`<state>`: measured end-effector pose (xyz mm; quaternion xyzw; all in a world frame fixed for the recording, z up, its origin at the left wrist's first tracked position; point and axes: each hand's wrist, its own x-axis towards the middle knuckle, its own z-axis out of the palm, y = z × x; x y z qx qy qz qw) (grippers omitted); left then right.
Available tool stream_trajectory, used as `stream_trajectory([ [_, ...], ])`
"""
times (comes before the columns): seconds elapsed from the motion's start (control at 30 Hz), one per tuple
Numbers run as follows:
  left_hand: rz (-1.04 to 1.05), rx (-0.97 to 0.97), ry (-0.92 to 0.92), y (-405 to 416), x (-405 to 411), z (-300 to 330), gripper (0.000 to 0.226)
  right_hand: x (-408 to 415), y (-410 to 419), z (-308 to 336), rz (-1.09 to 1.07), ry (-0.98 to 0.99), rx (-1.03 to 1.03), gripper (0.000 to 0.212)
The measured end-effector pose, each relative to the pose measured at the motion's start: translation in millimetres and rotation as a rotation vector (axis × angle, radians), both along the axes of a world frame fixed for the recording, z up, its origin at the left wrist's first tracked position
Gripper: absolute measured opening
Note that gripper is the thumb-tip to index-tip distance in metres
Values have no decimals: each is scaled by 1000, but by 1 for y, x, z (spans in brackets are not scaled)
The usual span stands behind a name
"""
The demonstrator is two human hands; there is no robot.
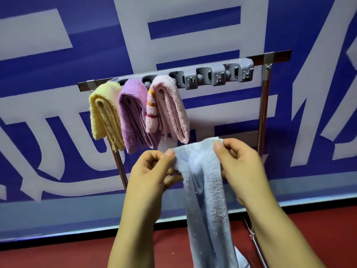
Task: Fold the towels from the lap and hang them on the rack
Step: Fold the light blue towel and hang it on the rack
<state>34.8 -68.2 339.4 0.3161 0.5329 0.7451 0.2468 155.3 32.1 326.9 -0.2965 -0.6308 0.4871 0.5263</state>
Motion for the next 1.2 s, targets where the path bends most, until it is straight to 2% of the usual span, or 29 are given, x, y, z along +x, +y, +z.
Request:
stream_trajectory([
  [0.1, -11, 2, 90, -2, 10, 4, 15, -2, -13, 3, -20, -50, 115, 10],
  [0.2, -9, 10, 127, -3, 15, 6, 16, -3, -23, 7, -27, -84, 216, 18],
  [0.27, -14, 19, 151, -4, 17, 7, 15, -3, -27, 9, -38, -99, 265, 15],
  [0.6, 12, 15, 263, -4, 22, 5, 7, -3, -33, 8, -9, -114, 337, 19],
  [0.77, -2, 35, 253, -5, 24, 5, 9, -4, -32, 6, -21, -118, 378, 20],
  [1.0, 18, 33, 230, -4, 24, 2, 6, -2, -32, 4, 43, -112, 406, 24],
  [1.2, -28, 62, 183, -5, 25, 3, 10, 1, -32, 4, 189, 0, 253, 24],
])
